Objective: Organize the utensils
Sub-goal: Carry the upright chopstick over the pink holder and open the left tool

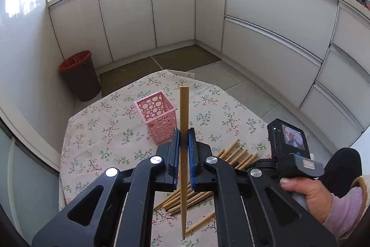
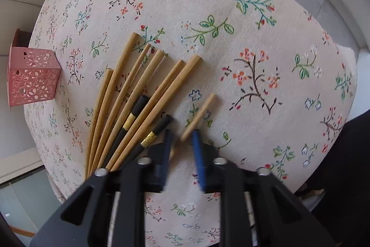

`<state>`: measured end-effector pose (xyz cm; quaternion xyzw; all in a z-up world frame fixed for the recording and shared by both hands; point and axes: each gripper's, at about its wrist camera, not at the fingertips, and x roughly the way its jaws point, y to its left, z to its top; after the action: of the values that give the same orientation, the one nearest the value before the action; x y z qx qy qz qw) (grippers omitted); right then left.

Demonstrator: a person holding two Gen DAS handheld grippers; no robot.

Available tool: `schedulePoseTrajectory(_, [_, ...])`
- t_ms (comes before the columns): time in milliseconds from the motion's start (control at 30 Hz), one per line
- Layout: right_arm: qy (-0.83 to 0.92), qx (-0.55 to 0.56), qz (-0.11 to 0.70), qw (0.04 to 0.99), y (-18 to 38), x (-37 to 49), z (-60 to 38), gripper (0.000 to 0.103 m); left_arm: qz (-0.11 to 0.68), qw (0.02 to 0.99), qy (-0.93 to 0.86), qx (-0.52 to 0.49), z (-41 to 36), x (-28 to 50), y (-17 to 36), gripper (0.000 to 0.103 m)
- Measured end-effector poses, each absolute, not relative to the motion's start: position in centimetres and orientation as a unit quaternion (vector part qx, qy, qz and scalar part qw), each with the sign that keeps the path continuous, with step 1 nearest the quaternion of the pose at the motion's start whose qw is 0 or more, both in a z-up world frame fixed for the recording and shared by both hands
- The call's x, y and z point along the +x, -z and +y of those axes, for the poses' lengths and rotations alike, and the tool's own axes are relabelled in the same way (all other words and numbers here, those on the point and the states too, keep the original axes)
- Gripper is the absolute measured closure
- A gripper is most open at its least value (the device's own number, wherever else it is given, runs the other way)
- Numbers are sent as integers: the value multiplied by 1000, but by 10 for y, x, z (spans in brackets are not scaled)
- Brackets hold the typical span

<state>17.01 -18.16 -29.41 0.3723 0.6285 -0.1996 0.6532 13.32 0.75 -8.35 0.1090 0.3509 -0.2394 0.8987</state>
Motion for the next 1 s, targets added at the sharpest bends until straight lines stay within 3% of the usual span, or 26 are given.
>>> schedulePoseTrajectory(133, [178, 382, 622, 661, 295, 164, -189, 96, 351, 903, 231, 92, 14, 130, 81, 96])
schedulePoseTrajectory(300, [129, 373, 607, 690, 281, 151, -200, 97, 348, 909, 219, 62, 23, 122, 77, 96])
schedulePoseTrajectory(633, [20, 266, 487, 832, 146, 129, -191, 97, 317, 925, 210, 11, 33, 114, 41, 97])
schedulePoseTrajectory(1000, [-40, 214, 337, 916, -4, 162, -183, 97, 286, 942, 178, 3, 32, 147, -6, 97])
